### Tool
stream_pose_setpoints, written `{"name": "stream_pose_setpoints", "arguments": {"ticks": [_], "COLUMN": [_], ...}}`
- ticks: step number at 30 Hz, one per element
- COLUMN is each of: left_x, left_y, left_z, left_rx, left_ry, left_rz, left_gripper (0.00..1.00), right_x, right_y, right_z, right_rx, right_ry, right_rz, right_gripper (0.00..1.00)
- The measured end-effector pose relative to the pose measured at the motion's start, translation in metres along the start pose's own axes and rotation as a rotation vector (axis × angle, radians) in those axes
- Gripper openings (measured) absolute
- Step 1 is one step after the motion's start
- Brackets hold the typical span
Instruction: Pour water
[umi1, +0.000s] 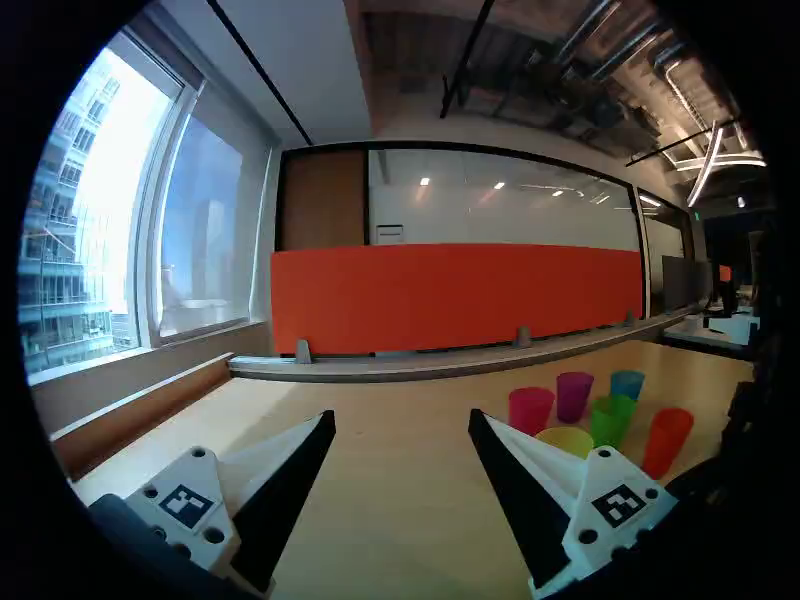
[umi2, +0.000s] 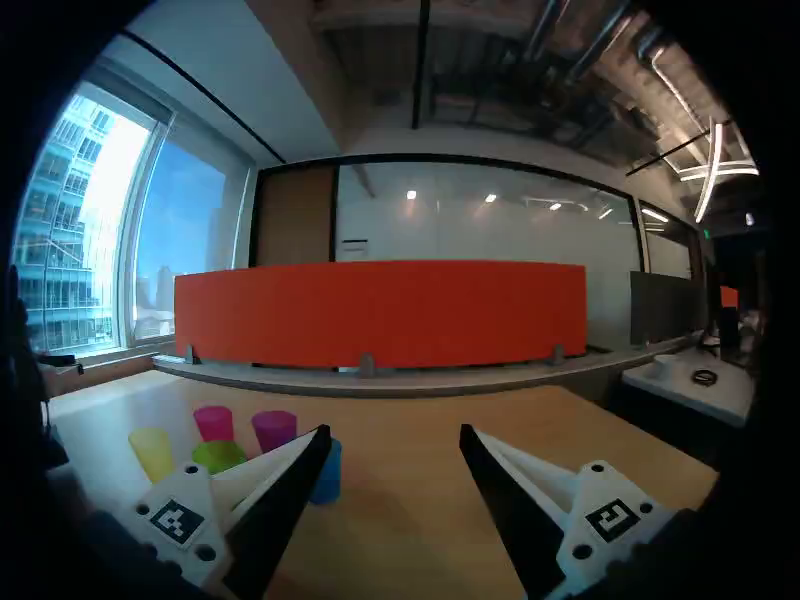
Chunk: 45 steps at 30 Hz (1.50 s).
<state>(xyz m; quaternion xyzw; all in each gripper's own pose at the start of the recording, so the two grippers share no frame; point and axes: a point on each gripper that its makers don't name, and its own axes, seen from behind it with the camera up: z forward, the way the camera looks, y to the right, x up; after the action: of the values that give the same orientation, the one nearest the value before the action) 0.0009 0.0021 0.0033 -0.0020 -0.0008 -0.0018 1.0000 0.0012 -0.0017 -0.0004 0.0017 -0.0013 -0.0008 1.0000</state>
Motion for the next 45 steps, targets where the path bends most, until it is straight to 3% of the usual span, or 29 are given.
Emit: {"name": "stream_pose_setpoints", "arguments": {"ticks": [8, 23, 35, 45], "left_x": [0.018, 0.085, 0.102, 0.11], "left_y": [0.015, 0.036, 0.052, 0.081], "left_z": [0.018, 0.041, 0.049, 0.048], "left_rx": [-0.048, -0.147, -0.218, -0.36], "left_ry": [-0.03, -0.046, -0.059, -0.061], "left_rz": [-0.016, 0.014, 0.032, 0.007], "left_gripper": [0.99, 0.99, 0.99, 0.99], "right_x": [0.02, 0.082, 0.087, 0.091], "right_y": [-0.013, -0.021, -0.025, -0.049], "right_z": [0.002, 0.012, 0.014, 0.007], "right_rx": [0.045, 0.096, 0.142, 0.285], "right_ry": [-0.04, -0.045, -0.067, -0.087], "right_rz": [-0.02, -0.025, 0.02, -0.025], "right_gripper": [1.0, 1.0, 1.0, 1.0]}}
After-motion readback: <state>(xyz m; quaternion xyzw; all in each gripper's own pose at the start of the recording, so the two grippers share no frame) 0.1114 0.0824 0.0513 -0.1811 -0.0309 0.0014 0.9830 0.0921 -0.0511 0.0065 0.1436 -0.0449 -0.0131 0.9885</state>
